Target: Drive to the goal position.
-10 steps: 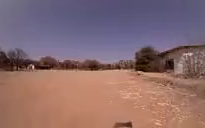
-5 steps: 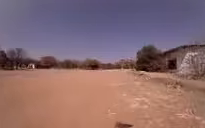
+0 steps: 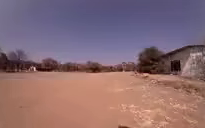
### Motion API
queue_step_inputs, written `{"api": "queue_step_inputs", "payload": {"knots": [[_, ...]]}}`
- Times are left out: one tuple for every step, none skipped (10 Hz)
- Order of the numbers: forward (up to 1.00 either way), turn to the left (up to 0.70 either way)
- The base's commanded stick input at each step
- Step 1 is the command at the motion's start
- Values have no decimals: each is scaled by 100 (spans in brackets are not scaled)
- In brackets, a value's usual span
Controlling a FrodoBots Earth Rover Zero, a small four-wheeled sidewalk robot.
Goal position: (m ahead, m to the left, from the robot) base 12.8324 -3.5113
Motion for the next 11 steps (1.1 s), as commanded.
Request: {"api": "queue_step_inputs", "payload": {"knots": [[100,0],[100,0],[100,0],[100,0],[100,0],[100,0],[100,0],[100,0],[100,0],[100,0],[100,0]]}}
